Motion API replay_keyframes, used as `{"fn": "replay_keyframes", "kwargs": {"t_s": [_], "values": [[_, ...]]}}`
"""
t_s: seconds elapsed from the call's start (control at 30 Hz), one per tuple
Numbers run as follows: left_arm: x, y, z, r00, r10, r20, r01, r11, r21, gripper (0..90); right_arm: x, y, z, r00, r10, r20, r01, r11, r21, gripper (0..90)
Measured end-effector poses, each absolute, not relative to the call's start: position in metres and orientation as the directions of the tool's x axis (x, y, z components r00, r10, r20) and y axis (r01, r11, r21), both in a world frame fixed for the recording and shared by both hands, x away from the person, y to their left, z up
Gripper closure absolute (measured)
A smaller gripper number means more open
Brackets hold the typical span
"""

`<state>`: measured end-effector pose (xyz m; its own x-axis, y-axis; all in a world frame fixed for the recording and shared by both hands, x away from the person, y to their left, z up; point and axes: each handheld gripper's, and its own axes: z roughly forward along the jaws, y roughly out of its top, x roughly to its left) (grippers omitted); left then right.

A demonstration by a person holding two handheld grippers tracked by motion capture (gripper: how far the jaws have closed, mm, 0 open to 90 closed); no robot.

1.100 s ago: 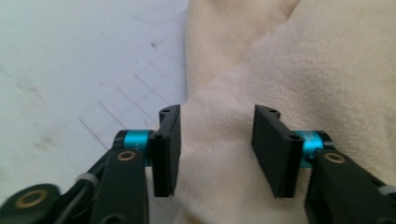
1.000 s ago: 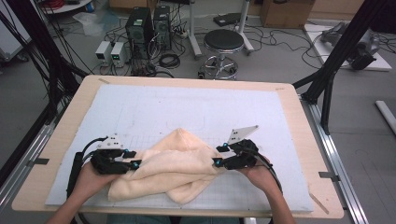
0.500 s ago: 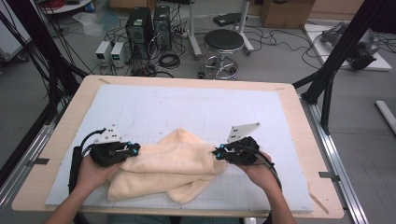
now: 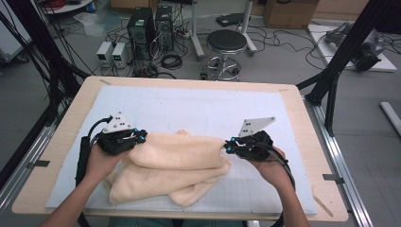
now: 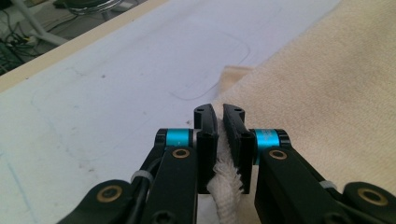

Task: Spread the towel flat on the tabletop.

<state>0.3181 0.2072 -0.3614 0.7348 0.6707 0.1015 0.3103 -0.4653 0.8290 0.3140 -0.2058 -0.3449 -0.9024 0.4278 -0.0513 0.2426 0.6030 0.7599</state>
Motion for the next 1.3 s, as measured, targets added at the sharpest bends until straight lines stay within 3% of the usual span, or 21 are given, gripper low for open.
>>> {"fn": "replay_keyframes", "kwargs": {"t_s": [0.13,0.2,0.4,0.63,0.67,0.7,0.73,0.87,1.13,1.3], "values": [[0.326,0.214,-0.374,0.705,0.703,0.097,0.349,-0.463,0.815,83.8,0.329,-0.2,-0.364,-0.884,0.466,-0.012,0.302,0.592,0.747,82.4],[0.327,0.226,-0.383,0.684,0.723,0.093,0.38,-0.462,0.801,83.7,0.34,-0.19,-0.376,-0.861,0.509,-0.004,0.323,0.553,0.768,69.1],[0.321,0.253,-0.395,0.662,0.749,0.038,0.429,-0.419,0.801,83.7,0.353,-0.178,-0.387,-0.874,0.486,0.025,0.327,0.549,0.769,68.8],[0.318,0.254,-0.402,0.668,0.743,0.036,0.433,-0.427,0.794,83.7,0.361,-0.152,-0.404,-0.891,0.45,0.053,0.347,0.601,0.72,59.8],[0.318,0.255,-0.403,0.669,0.743,0.032,0.435,-0.426,0.794,83.7,0.36,-0.147,-0.409,-0.905,0.422,0.061,0.344,0.638,0.689,74.0],[0.318,0.256,-0.403,0.668,0.744,0.029,0.436,-0.422,0.795,83.7,0.36,-0.147,-0.409,-0.905,0.422,0.061,0.344,0.638,0.689,74.0],[0.317,0.257,-0.404,0.665,0.746,0.016,0.443,-0.412,0.797,83.6,0.354,-0.146,-0.41,-0.919,0.394,0.025,0.311,0.685,0.659,84.8],[0.318,0.251,-0.403,0.674,0.739,-0.001,0.438,-0.399,0.806,83.7,0.347,-0.154,-0.404,-0.925,0.379,0.033,0.306,0.688,0.659,87.2],[0.331,0.205,-0.377,0.727,0.686,0.008,0.364,-0.396,0.843,83.8,0.316,-0.215,-0.34,-0.883,0.465,-0.07,0.267,0.617,0.74,87.6],[0.332,0.183,-0.37,0.762,0.646,0.045,0.334,-0.451,0.828,83.7,0.296,-0.231,-0.315,-0.884,0.458,-0.097,0.242,0.624,0.743,87.1]]}}
